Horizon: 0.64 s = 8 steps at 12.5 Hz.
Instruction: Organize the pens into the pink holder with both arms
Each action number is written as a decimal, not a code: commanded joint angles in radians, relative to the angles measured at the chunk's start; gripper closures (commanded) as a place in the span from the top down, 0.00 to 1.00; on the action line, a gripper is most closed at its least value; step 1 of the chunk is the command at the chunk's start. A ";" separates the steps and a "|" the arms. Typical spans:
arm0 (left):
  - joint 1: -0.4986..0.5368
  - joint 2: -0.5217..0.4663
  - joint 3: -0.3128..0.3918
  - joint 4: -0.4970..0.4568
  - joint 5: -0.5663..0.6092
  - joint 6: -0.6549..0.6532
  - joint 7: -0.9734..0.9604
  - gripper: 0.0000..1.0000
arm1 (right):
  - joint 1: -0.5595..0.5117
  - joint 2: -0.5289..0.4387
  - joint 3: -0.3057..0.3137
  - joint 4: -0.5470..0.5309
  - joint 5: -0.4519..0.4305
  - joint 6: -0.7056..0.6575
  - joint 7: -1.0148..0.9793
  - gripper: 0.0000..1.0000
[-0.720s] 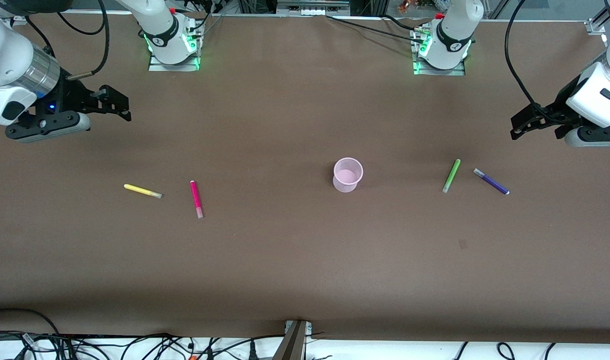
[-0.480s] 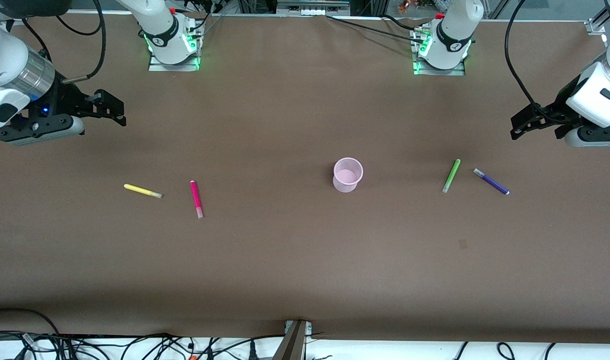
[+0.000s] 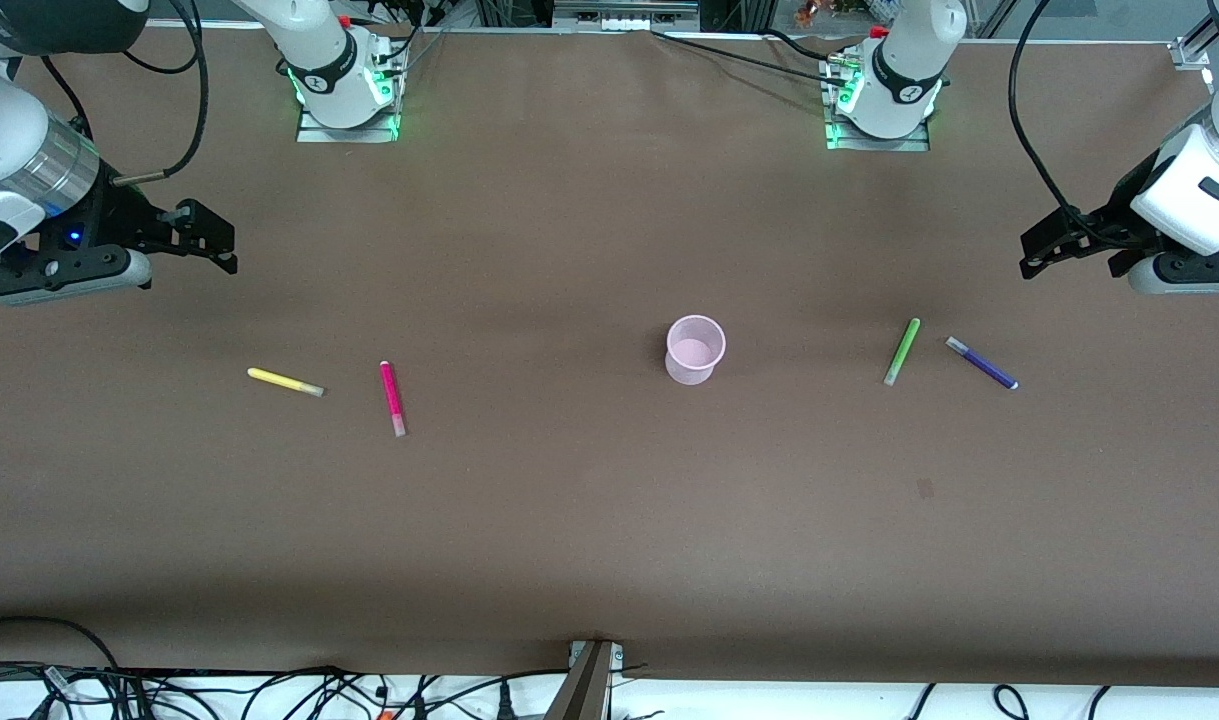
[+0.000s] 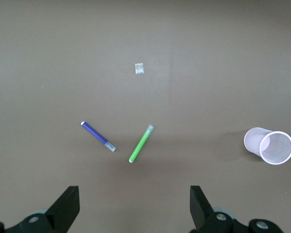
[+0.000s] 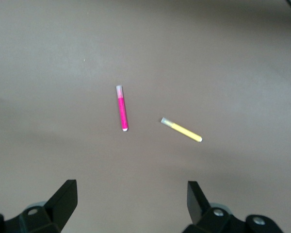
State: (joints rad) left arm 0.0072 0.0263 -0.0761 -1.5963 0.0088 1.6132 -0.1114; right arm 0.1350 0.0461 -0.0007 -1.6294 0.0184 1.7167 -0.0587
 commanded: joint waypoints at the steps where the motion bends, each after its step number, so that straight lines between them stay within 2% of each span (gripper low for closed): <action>1: 0.011 0.014 -0.002 0.025 0.020 -0.033 -0.001 1.00 | -0.011 0.009 0.007 0.003 -0.020 0.005 -0.001 1.00; 6: 0.042 0.087 -0.002 0.047 0.008 -0.041 -0.001 1.00 | -0.011 0.008 0.007 0.010 -0.021 -0.005 -0.004 1.00; 8: 0.097 0.107 -0.001 0.012 0.014 -0.038 -0.013 1.00 | -0.005 0.023 0.007 0.000 -0.021 -0.015 -0.022 1.00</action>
State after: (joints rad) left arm 0.0534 0.1037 -0.0733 -1.5939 0.0090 1.5940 -0.1139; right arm 0.1328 0.0587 -0.0016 -1.6287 0.0136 1.7148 -0.0611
